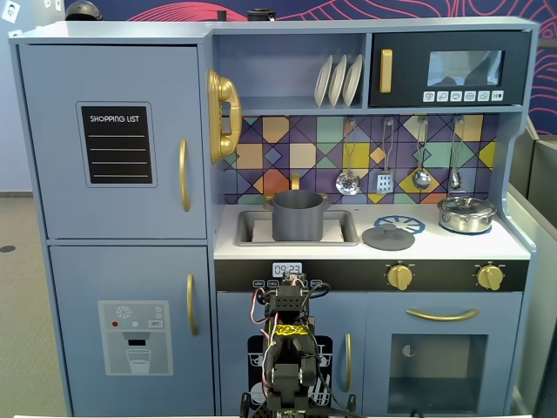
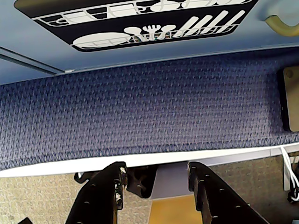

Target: Pick up the lid from the counter and put it on the gray recipient

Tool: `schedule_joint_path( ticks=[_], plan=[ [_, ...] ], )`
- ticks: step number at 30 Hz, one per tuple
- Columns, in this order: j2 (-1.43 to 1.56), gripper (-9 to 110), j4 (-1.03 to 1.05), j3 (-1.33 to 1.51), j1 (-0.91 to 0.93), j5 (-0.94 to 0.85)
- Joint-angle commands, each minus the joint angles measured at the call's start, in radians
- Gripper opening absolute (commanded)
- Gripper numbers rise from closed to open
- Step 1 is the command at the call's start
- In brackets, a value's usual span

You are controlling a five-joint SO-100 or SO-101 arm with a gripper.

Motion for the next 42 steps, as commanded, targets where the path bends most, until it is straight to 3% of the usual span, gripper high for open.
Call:
schedule_joint_path(
  ticks=[1, 12, 14, 17, 22, 28, 32, 38, 42],
  plan=[
    [-0.006, 8, 0.170, 0.017, 0.017, 0.034],
    [-0.006, 8, 0.170, 0.018, 0.037, 0.032],
    [-0.005, 12, 0.170, 0.018, 0.032, 0.035],
    [-0.046, 2, 0.114, -0.006, 0.035, 0.040],
    [-0.304, 1, 0.051, -0.410, 0.084, 0.043],
    [-0.560, 0, 0.015, -0.979, 0.210, -0.086],
    [-0.581, 0, -0.239, -1.088, 0.324, -0.012],
    [-0.531, 0, -0.719, -0.925, 0.456, -0.017],
    [-0.541, 8, -1.114, -0.739, 0.492, -0.011]
  ],
)
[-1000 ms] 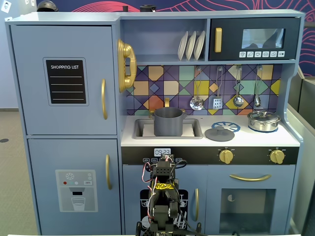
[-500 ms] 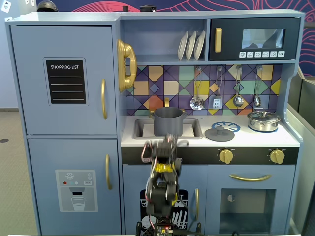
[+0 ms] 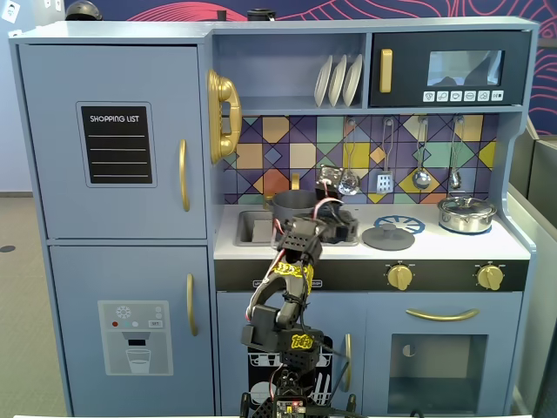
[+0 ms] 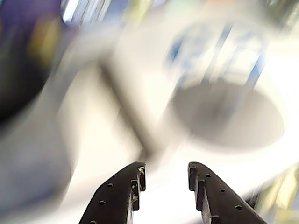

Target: Pick up the lid from the counter and put it on the gray recipient

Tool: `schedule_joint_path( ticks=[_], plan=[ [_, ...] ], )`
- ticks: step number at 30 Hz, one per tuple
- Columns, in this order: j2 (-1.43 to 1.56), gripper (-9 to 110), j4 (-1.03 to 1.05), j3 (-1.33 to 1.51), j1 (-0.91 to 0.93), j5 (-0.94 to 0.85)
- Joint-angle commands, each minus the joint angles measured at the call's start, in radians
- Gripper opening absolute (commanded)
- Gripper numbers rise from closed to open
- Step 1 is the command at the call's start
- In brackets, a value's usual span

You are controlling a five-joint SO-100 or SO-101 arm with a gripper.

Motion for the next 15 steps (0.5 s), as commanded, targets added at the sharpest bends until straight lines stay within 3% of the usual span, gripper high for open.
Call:
schedule_joint_path(
  ticks=[1, 7, 15],
  plan=[
    [-0.006, 9, -0.376, 0.115, 0.052, 0.008],
    [-0.153, 33, -0.614, 0.161, 0.118, 0.023],
    [-0.411, 35, -0.795, 0.097, 0.179, -0.012]
  ],
)
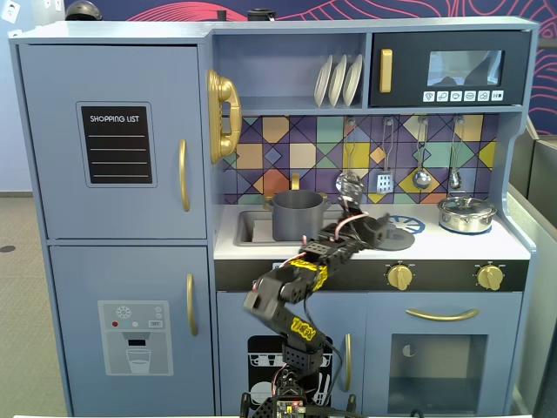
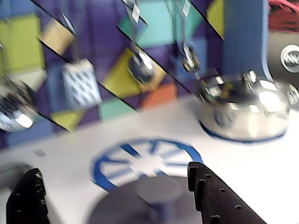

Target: Pick up the lid from the counter and put it on the gray recipient

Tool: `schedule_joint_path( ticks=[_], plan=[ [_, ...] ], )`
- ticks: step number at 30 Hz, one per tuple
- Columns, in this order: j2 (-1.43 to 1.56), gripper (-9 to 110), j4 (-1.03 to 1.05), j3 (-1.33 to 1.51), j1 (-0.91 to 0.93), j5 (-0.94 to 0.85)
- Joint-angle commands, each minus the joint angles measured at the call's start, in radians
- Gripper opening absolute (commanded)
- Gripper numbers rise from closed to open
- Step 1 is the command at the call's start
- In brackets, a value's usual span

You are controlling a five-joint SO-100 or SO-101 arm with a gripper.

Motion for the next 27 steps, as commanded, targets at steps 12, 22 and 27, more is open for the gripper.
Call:
schedule_joint_path(
  ticks=[12, 22, 27],
  plan=[
    [-0.413, 33, -0.130, -0.291, 0.051, -0.018],
    [-0.554, 28, -0.118, -0.393, 0.017, -0.002],
    [-0.574, 21, -0.104, -0.390, -0.006, 0.009]
  ],
)
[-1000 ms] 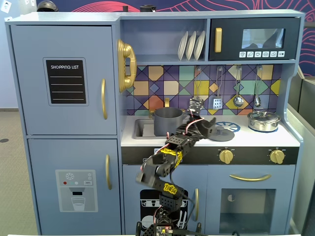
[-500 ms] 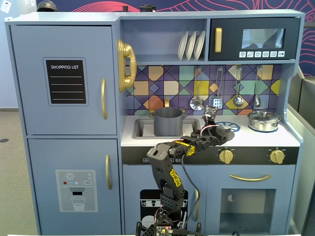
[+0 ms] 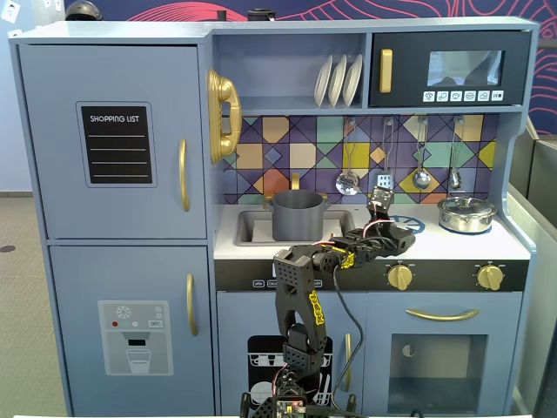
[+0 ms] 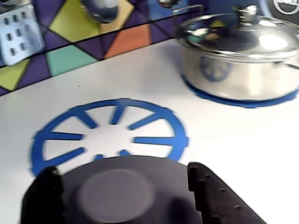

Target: Pick up the lid from the counter and put it on the gray recipient

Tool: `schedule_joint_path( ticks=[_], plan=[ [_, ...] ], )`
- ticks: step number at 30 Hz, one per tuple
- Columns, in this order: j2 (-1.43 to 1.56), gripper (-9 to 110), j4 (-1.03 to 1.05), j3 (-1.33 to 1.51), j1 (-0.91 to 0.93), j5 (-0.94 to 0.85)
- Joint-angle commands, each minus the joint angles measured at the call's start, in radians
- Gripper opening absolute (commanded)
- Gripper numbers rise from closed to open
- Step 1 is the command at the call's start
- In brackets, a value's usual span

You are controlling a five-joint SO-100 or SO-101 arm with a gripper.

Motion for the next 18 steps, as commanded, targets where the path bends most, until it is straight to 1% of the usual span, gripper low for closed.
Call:
schedule_joint_path(
  ticks=[1, 4, 8, 18],
  plan=[
    [0.000, 19, 0.000, -0.054, -0.028, 0.017],
    [-0.002, 14, 0.005, -0.040, -0.041, 0.017],
    [0.008, 1, 0.000, -0.009, -0.051, -0.003],
    [0.049, 0, -0.015, -0.006, -0.051, 0.005]
  ],
)
